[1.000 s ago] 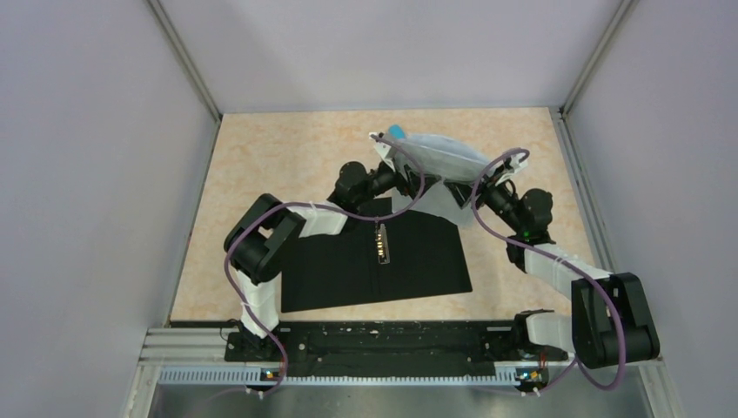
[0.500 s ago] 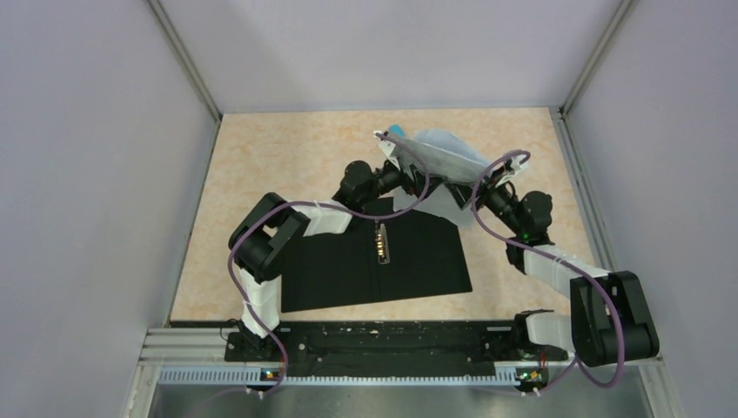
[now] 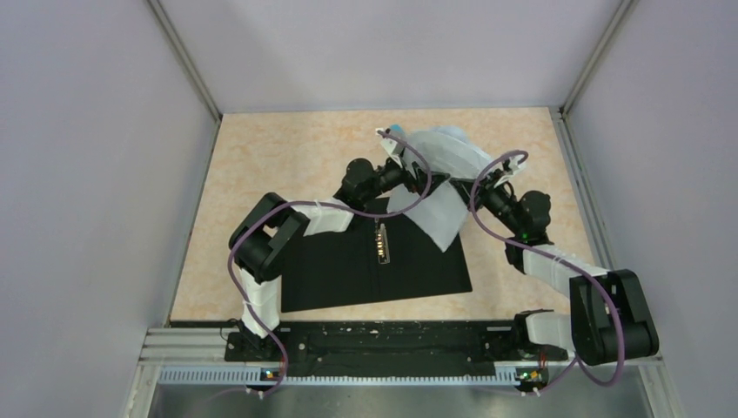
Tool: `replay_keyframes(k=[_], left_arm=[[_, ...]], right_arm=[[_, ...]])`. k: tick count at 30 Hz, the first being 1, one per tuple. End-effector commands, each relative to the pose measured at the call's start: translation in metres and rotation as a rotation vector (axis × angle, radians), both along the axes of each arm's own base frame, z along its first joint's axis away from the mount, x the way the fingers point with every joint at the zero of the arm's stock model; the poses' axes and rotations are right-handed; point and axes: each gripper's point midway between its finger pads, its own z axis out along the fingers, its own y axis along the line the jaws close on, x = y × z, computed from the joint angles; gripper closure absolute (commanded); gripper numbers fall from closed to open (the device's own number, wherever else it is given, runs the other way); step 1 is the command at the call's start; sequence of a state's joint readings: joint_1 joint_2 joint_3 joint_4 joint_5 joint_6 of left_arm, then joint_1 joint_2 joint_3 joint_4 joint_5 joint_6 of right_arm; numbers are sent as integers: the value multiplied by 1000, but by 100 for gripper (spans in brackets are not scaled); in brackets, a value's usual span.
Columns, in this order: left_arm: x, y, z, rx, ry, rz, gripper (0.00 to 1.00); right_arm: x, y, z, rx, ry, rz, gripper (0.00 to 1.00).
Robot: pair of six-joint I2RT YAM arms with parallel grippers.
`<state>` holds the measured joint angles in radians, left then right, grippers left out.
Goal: Put the files into the folder
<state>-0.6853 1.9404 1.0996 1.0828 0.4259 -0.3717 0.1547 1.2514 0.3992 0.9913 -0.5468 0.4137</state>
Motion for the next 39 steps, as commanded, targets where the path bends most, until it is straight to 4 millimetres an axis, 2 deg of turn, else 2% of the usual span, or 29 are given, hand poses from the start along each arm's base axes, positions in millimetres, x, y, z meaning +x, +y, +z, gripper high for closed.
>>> replay_keyframes(k=[1,3,4,6,7,8,10,13,16,18,23,28,34,39], left_arm=[[0,1,30,-32,-62,21,1],[5,20,41,-1,-88,116,1],[14,39,48,9,-94,210,1],[16,72,66,4,-97,282,1],[11,86,74,1,-101,280,1],[5,101,94,-15,-116,276,1],[-3,122,114,5,-110,276,1],[-28,140,137,56,-151,249,1],[-55,149,151,89,-205,207,1],[-65,154,150,116,-173,182,1],[-108,154,162,140,-189,7,4],[-138,159,174,136,-222,-62,1],[-168,151,188,106,-218,-234,3],[-177,149,201,73,-238,-279,4]], right_arm=[[-3,5,28,-16,-71,22,100],[-8,10,44,-51,-89,50,100],[-12,14,51,-71,-85,73,100],[-22,21,70,-91,-99,120,100],[-28,25,77,-99,-96,148,100],[-35,31,92,-103,-118,181,100],[-49,41,110,-113,-136,244,100],[-72,55,133,-144,-156,355,100],[-97,61,160,-146,-198,452,100],[-114,63,175,-152,-221,509,100],[-153,63,210,-186,-285,600,100],[-183,59,230,-194,-315,666,100],[-200,57,248,-187,-359,711,100],[-201,58,255,-185,-367,727,100]])
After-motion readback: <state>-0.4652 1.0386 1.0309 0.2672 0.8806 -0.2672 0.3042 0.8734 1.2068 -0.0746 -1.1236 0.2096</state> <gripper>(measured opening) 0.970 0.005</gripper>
